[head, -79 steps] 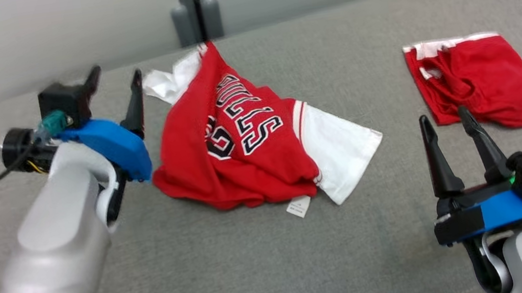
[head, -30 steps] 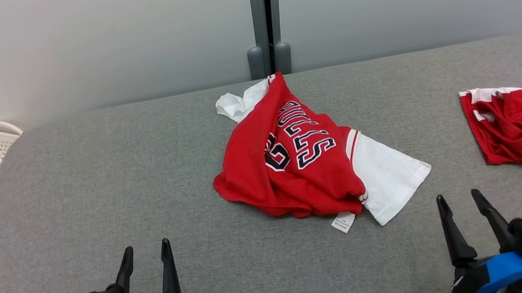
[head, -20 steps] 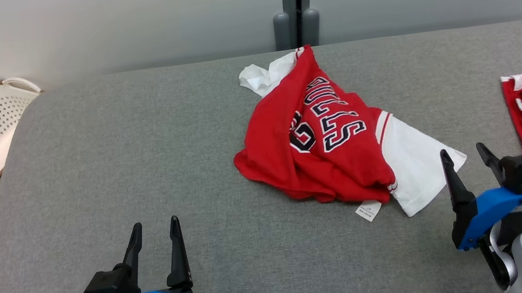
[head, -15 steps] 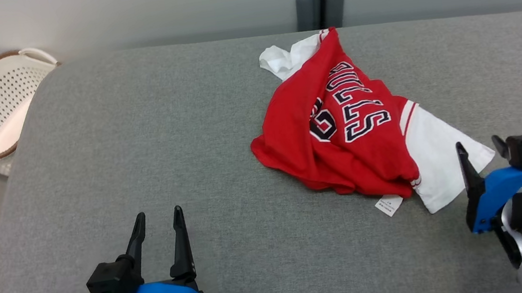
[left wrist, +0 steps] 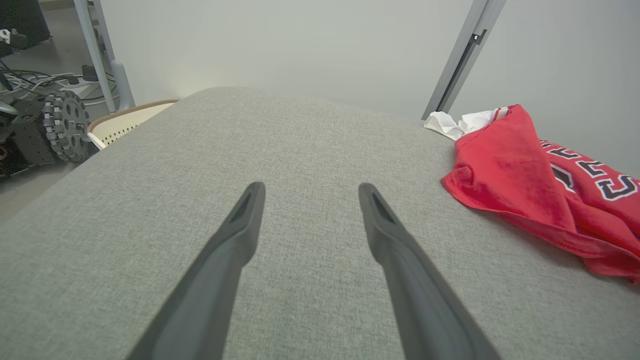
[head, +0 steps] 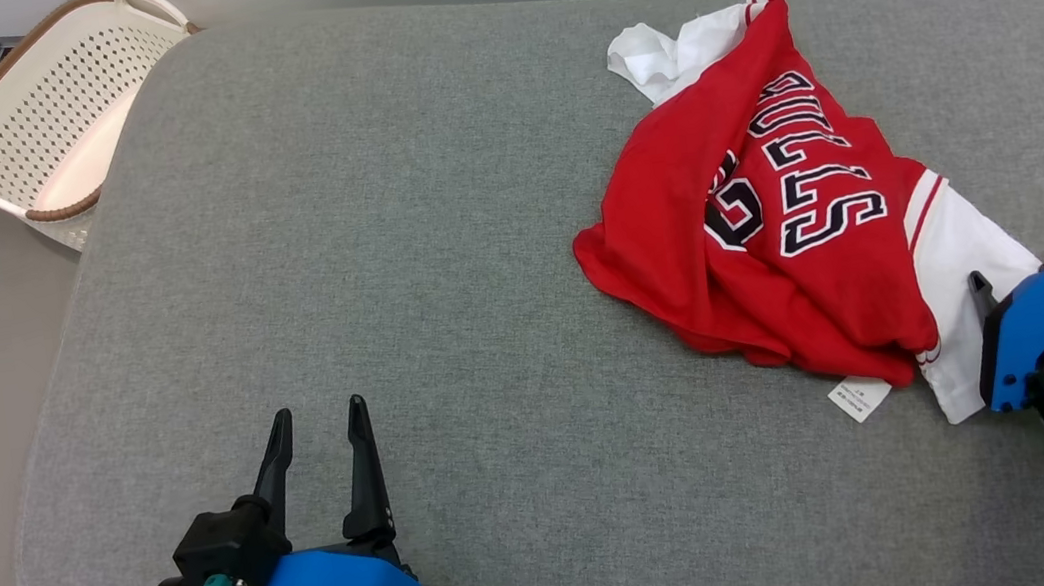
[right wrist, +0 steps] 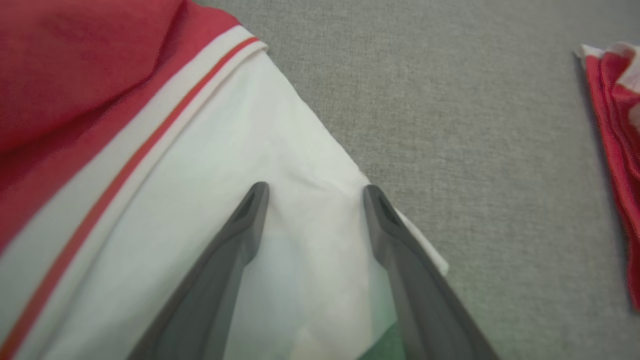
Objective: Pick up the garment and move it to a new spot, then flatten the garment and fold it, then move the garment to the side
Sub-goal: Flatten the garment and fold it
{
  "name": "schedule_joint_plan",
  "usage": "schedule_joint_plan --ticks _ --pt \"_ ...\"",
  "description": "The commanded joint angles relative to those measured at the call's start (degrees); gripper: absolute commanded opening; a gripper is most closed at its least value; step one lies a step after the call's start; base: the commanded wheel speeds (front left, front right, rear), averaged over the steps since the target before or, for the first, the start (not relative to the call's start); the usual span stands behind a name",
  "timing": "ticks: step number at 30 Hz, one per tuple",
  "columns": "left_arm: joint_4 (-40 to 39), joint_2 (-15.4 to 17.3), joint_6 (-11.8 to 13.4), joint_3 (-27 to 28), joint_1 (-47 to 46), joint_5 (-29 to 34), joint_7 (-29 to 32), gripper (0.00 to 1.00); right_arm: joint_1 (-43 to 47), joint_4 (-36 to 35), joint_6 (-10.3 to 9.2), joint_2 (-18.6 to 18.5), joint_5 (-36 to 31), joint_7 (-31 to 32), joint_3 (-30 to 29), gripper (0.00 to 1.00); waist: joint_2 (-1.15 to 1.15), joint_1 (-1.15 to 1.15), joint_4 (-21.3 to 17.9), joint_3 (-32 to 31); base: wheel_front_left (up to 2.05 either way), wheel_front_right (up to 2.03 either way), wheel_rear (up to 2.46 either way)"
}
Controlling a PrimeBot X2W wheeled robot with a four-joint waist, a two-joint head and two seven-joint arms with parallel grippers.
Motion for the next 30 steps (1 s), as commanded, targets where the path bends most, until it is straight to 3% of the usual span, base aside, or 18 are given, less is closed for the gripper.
schedule_joint_plan --ticks 1,3,13,21,28,29,30 --pt "0.14 -0.2 -0.4 0.35 -0.6 0.58 -0.28 1.0 0.22 2.72 0.0 0.24 -0.24 1.77 -0.37 0.35 -0.01 0.0 -0.22 0.06 0.0 0.0 0.0" --pt "0.34 -0.29 -0.53 0.66 -0.45 0.85 -0.28 1.0 -0.54 3.71 0.0 0.15 -0.09 2.06 -0.55 0.0 -0.01 0.0 -0.59 0.01 0.0 0.0 0.0" --pt "1.2 -0.8 -1.76 1.32 -0.73 2.36 -0.28 1.0 -5.41 4.83 -0.02 -3.28 0.47 -1.99 -1.18 0.0 -0.01 0.0 -2.93 -0.5 0.0 0.0 0.0" --pt "1.69 -1.05 -2.45 1.48 -0.83 3.23 -0.28 1.0 -7.89 4.88 0.0 -9.46 -0.97 -3.2 -6.09 0.0 -0.01 0.0 -3.69 -0.51 0.0 0.0 0.0" --pt "2.02 -0.85 -2.56 1.71 -0.51 3.76 -0.28 1.0 -9.07 3.43 0.0 -11.6 -3.47 -7.04 -10.19 0.0 -0.01 0.0 -4.84 -0.96 0.0 0.0 0.0" --pt "2.04 -0.78 -2.61 1.75 -0.47 3.82 -0.28 1.0 -9.1 3.14 0.0 -11.62 -3.92 -7.98 -10.45 0.04 -0.01 0.0 -5.12 -1.1 0.0 0.0 0.0" --pt "2.04 -0.7 -2.62 1.76 -0.42 3.81 -0.27 1.0 -9.17 2.91 -0.01 -11.45 -4.23 -8.86 -10.77 0.33 -0.01 0.0 -5.46 -1.25 0.0 0.0 0.0"
